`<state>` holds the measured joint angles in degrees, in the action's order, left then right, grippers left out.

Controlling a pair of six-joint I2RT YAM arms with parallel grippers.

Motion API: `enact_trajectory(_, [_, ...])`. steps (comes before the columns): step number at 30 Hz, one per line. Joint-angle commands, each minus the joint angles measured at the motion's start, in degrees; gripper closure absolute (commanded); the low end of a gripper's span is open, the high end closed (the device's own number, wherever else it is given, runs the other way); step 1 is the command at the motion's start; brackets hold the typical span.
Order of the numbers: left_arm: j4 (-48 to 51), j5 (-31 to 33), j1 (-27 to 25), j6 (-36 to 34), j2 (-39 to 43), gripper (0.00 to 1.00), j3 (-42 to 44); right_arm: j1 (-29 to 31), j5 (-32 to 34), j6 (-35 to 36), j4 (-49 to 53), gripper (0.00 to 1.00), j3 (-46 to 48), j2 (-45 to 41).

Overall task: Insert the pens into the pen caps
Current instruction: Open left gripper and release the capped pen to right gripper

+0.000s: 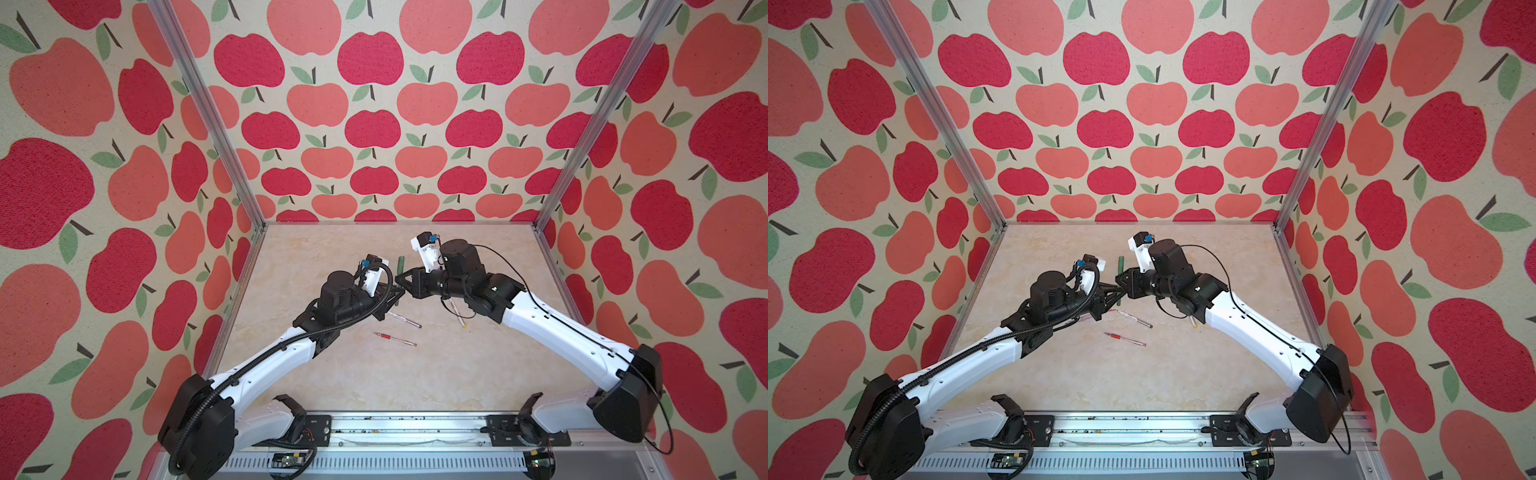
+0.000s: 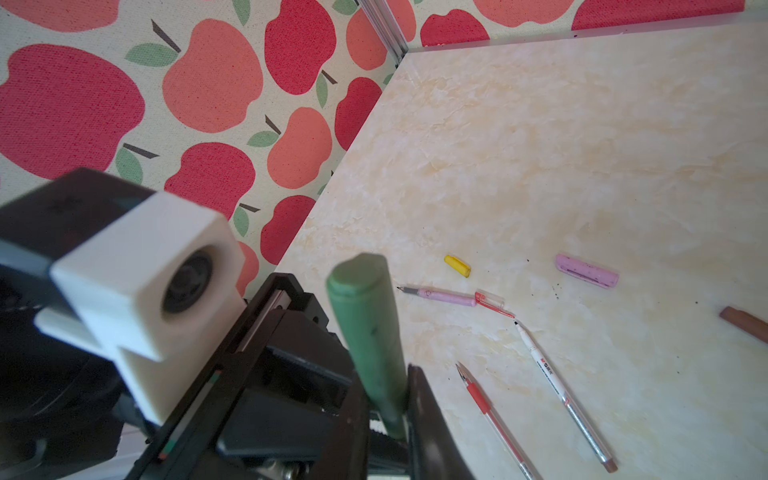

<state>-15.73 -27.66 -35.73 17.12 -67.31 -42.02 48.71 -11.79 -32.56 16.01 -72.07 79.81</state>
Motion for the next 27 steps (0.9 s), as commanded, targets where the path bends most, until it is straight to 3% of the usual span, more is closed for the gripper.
enact_trajectory(1, [-2.46, 0.34, -0.53, 0.63, -0.52, 1.0, -0.33, 0.07, -0.13, 0.05, -0.74, 0.84, 0.56, -1.41])
enact_trajectory(10, [-1.56, -0.6, -0.79, 0.46, -0.15, 0.99, -0.09, -0.1, 3.94, 1.78, 0.29, 0.85, 0.61, -2.66])
enact_trajectory(18, [-0.3, -0.56, -1.0, 0.47, 1.15, 0.69, 0.77, -0.53, 6.21, 2.37, 1.57, 0.85, 0.53, -3.78])
enact_trajectory(27, [2.94, 1.09, -1.09, 0.36, 6.36, 0.5, 2.55, -2.53, 6.94, 3.68, 4.81, 0.85, -0.87, -4.36])
